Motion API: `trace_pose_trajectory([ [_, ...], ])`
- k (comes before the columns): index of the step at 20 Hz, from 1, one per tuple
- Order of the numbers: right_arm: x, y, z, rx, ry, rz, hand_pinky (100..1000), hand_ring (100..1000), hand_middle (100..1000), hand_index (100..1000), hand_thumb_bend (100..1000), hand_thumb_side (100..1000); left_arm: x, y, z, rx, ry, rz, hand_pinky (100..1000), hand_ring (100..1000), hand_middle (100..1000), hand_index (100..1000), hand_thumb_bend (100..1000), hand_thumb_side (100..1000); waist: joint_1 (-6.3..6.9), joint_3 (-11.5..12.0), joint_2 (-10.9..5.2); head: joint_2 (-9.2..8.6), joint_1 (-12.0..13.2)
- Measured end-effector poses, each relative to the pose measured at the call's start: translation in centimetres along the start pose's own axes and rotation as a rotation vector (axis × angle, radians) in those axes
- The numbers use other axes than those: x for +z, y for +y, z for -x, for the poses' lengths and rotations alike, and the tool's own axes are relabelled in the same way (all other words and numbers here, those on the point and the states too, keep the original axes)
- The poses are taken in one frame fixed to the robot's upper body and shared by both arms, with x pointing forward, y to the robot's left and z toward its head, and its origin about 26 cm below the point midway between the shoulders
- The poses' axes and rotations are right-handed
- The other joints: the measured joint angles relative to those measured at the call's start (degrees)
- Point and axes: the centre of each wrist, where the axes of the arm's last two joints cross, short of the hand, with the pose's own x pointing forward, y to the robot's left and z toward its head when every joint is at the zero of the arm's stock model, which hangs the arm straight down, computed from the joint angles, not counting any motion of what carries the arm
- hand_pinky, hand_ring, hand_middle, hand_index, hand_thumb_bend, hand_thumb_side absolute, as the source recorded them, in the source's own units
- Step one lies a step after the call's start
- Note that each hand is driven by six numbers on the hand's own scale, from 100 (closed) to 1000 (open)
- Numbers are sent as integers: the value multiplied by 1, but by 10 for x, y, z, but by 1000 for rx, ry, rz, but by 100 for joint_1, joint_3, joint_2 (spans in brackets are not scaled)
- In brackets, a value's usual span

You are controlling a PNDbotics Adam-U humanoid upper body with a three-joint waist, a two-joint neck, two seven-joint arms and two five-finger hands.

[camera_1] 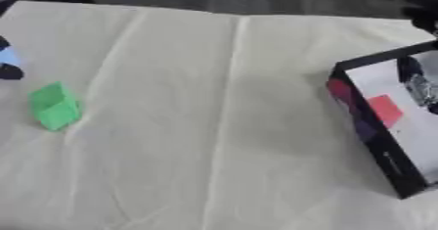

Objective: Pick up the objects with one hand, pass them to the other hand, and then place them into the box on the other side of the table.

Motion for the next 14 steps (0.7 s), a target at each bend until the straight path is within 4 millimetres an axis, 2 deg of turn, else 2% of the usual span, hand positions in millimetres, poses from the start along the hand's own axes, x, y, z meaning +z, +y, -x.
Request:
trace_pose_trajectory([
  [10,2,3,1,4,18,-12,1000,975,1000,1000,100,292,3,-17,-27,-82,49,-95,997,925,841,886,857,547,1,-57,3,29,-101],
  [14,3,6,2,5,24,-22,1000,973,1000,1000,100,282,-5,-25,-29,-119,92,-105,1000,940,858,899,862,476,1,-72,3,46,-119],
])
